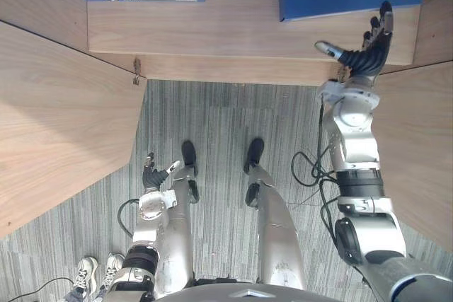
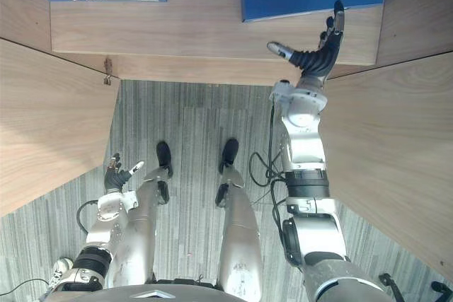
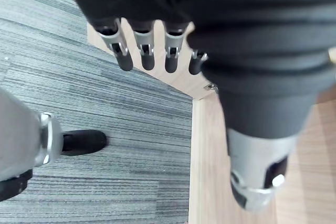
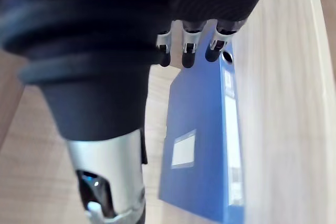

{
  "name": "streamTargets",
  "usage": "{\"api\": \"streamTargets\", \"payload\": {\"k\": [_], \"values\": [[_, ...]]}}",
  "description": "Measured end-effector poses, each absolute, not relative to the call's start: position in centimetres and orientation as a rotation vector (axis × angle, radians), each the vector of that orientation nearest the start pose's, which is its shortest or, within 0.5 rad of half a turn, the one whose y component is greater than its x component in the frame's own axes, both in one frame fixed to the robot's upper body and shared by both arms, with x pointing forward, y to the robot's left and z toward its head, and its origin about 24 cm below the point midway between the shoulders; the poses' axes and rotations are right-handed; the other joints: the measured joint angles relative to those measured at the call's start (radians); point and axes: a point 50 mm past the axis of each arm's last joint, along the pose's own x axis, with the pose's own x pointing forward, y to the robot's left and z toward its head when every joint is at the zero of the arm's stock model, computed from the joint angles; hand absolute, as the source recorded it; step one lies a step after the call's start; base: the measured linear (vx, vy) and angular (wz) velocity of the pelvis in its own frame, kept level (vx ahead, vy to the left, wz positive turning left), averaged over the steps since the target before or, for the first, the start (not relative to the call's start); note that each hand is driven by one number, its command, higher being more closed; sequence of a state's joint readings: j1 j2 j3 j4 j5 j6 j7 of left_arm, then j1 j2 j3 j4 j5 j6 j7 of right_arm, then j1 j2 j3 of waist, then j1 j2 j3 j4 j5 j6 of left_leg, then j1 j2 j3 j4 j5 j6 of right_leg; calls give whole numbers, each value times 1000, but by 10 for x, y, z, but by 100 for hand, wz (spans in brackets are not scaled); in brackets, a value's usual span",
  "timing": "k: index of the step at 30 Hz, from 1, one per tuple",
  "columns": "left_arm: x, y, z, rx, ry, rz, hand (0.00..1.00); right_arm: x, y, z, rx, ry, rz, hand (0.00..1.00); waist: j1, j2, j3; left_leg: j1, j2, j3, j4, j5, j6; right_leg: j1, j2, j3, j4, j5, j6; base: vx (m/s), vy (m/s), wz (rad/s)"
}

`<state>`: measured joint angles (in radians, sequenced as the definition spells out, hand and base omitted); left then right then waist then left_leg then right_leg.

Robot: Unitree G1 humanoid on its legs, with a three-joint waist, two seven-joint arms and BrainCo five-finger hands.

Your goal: Walk over to the cabinet, pick up the folder, carry it to the office cabinet, place the folder inside the office cabinet, then close the office cabinet door

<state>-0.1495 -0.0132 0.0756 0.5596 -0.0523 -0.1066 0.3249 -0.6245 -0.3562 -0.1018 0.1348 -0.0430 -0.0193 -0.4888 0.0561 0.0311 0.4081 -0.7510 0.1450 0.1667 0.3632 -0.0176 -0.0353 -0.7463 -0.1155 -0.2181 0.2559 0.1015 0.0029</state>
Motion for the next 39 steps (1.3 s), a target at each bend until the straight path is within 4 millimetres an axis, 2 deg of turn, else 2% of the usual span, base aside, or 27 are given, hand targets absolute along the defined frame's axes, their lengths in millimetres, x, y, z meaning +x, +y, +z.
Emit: {"api": "streamTargets", "payload": {"k": [3,6,11,15,20,28,34,39], "values": [[257,169,-39,3,317,365,0,329,-221,215,-438,-577,-608,100,2,0,0,-2,0,-1,0,-2,1,-2,0,0,4,-6,0,2,-7,-1],[257,170,-36,10,301,369,0,330,-218,211,-588,-568,-629,100,3,-1,0,-15,1,-4,5,-2,0,-16,-1,-3,13,-9,-1,0,0,0],[259,172,-31,27,276,377,0,336,-210,200,-735,-541,-607,100,4,-4,2,-45,7,-16,45,-15,-1,-42,-2,-9,50,-25,-1,13,-9,1],[261,175,-27,24,255,394,0,341,-204,203,-782,-548,-587,100,5,-14,6,-101,14,-28,91,-34,0,-89,-4,-12,96,-42,-4,0,0,0],[262,186,-23,34,237,424,0,347,-196,220,-788,-596,-579,100,5,-34,12,-164,16,-32,130,-39,3,-154,-11,-10,139,-50,-6,0,0,0],[262,192,-18,25,216,450,0,350,-201,258,-782,-687,-615,100,11,-42,18,-267,17,-43,199,-64,12,-244,-23,-13,196,-64,-7,0,0,0],[266,197,-6,20,154,462,0,354,-202,299,-747,-775,-614,100,22,-44,42,-338,18,-57,265,-76,13,-319,-40,-13,286,-98,-9,17,-5,4],[269,198,10,-18,75,468,0,357,-213,316,-720,-778,-633,100,30,-43,60,-418,9,-83,311,-79,11,-399,-61,-23,367,-134,-7,25,-20,14]]}}
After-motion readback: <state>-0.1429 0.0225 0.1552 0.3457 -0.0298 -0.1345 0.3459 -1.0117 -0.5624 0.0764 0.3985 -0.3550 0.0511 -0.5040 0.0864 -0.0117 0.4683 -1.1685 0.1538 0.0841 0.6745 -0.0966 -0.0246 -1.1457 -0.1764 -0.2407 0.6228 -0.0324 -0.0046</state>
